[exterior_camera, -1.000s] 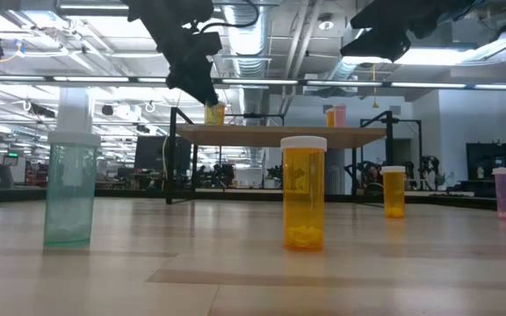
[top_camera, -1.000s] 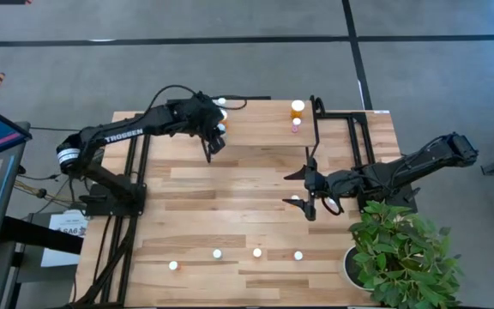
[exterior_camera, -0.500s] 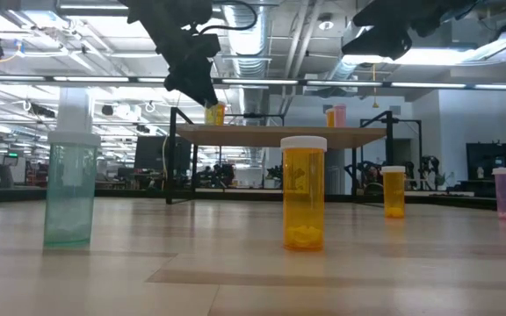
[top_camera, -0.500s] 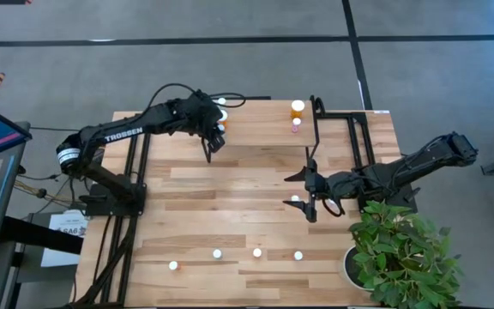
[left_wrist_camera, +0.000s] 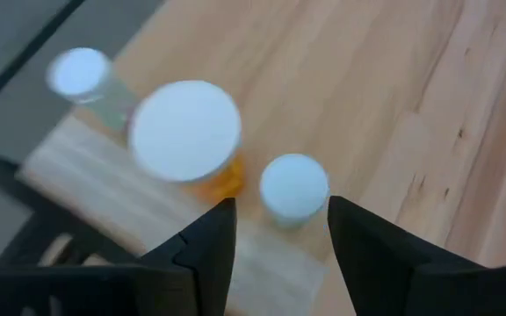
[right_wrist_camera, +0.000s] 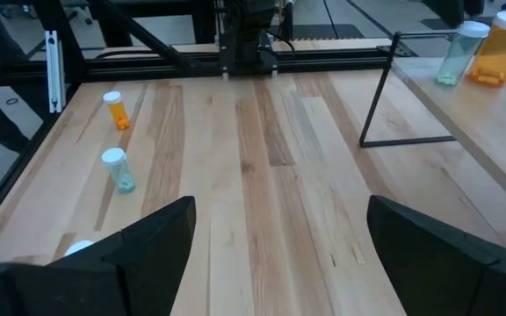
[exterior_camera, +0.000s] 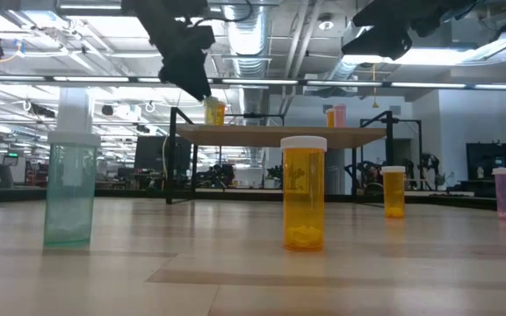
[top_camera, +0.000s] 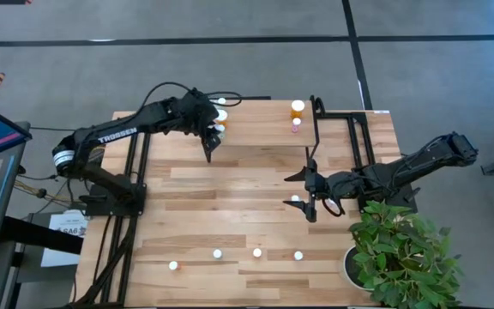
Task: Pick and place medicine bottles onto shelf by color
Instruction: Put the bottom left small orange pill bottle on the shelf
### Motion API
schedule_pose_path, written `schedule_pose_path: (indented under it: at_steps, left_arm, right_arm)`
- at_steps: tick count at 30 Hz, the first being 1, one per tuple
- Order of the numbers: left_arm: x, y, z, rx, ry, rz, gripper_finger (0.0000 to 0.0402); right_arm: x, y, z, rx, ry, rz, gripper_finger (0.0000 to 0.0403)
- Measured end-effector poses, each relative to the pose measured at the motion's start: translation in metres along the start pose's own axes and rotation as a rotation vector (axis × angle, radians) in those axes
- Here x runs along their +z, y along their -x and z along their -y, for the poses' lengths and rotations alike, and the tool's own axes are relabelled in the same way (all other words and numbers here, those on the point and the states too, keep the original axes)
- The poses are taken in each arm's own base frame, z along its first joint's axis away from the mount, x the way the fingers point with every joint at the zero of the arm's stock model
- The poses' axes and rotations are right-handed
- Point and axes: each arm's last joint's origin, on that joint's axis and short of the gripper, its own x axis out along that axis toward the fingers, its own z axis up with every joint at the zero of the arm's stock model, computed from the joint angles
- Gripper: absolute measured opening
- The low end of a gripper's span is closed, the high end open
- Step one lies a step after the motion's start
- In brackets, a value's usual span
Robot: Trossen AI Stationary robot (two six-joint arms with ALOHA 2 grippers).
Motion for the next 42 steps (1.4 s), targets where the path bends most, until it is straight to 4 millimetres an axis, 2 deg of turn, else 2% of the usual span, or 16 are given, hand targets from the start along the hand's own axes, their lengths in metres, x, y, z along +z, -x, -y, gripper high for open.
schedule_pose_path:
  at_steps: [8,11,14,18,22,28,31,33,37,42]
  left_arm:
    - [-0.002,0.062,0.0,-0.005,0.01,0.098,0.017]
    - [-0.013,0.085,0.01,-0.054,0.015,0.151,0.017]
    - [-0.034,0.098,0.024,-0.102,0.008,0.199,0.0169]
    - [-0.075,0.095,0.048,-0.178,0.036,0.242,0.0169]
    - [-0.121,0.077,0.074,-0.291,0.059,0.317,0.0169]
    - [-0.173,0.049,0.105,-0.423,0.079,0.502,0.0169]
    - [-0.189,0.043,0.113,-0.461,0.078,0.548,0.0169]
    - [-0.192,0.043,0.115,-0.466,0.067,0.538,0.0169]
    - [-0.202,0.043,0.119,-0.56,0.087,0.419,0.0169]
    - [-0.214,0.045,0.128,-0.594,0.096,0.335,0.0169]
  right_arm:
    - [0.0,0.0,0.0,0.0,0.0,0.0,0.0357]
    - [0.0,0.0,0.0,0.0,-0.001,0.002,0.0357]
    - [0.001,0.0,0.0,0.002,-0.008,0.012,0.0357]
    - [0.001,0.0,0.0,0.003,-0.021,0.014,0.0357]
    - [0.001,0.0,0.0,0.003,-0.022,0.015,0.0357]
    - [0.004,-0.001,0.002,-0.004,-0.035,0.04,0.0357]
    - [0.009,-0.001,0.003,-0.008,-0.027,0.087,0.0357]
    - [0.012,-0.004,0.004,-0.013,-0.002,0.119,0.0357]
    - [0.017,-0.01,0.003,-0.016,0.034,0.173,0.0357]
    - [0.009,-0.025,-0.002,-0.022,0.082,0.146,0.0357]
